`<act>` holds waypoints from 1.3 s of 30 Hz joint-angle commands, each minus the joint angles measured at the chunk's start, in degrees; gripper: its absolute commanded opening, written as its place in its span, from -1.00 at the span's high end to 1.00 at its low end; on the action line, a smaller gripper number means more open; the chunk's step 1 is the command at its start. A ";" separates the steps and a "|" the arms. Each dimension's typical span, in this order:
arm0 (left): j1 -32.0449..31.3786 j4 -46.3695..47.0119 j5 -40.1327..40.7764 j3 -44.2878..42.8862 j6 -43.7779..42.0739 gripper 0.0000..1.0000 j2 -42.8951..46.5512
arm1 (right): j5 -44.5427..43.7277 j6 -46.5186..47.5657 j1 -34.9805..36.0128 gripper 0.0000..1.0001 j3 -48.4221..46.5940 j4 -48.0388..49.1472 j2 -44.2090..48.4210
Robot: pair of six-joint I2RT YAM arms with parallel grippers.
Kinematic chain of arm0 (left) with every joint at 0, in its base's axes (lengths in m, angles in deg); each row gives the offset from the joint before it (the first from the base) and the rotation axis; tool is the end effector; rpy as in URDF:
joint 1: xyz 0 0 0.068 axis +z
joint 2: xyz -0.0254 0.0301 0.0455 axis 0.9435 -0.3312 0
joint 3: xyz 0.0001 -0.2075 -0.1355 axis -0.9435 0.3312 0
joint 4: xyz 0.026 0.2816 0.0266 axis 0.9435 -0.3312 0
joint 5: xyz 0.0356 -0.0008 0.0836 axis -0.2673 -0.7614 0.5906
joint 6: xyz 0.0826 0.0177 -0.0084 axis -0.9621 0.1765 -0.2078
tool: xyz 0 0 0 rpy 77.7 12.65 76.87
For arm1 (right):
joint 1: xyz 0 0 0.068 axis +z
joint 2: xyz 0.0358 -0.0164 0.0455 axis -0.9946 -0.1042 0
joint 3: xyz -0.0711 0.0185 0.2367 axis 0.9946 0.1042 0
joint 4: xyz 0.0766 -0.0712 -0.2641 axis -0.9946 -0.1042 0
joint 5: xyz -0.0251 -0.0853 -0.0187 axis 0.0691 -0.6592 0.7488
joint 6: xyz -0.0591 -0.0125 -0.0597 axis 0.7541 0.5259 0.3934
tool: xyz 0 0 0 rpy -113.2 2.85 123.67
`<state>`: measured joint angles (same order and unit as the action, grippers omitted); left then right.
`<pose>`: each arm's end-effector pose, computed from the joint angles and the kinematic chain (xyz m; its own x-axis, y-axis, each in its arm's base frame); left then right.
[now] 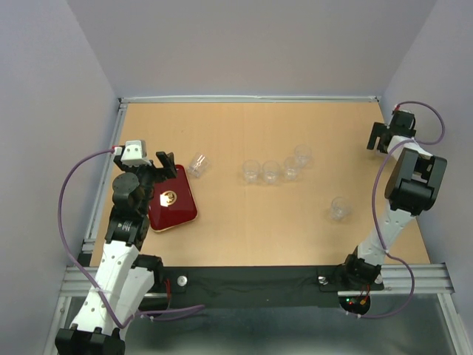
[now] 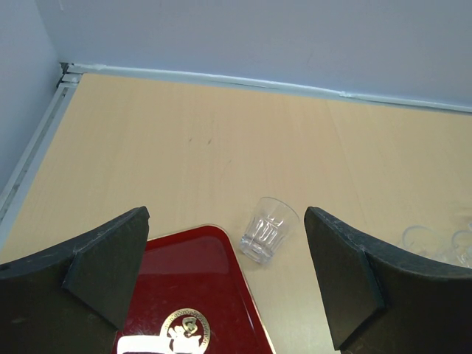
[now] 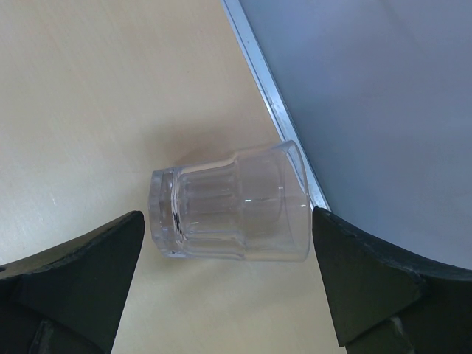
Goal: Place the glasses into the tray
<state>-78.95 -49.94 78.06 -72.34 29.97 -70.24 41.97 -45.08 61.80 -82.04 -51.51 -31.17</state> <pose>0.2451 -0.0318 0.3039 0.0929 -0.1149 -0.9890 0.1026 0.9891 -0.1053 0.4424 -0.1970 0.1251 -0.6738 0.1581 -0.7218 0.4367 0.8732 -0.2164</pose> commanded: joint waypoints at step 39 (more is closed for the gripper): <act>-0.32 6.33 -13.34 -0.94 2.06 -0.96 0.49 | 4.76 25.53 12.71 -0.15 18.94 13.29 22.93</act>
<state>-78.95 -48.80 70.71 -72.34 30.73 -70.13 43.85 -27.25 70.91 -64.16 -43.48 -13.71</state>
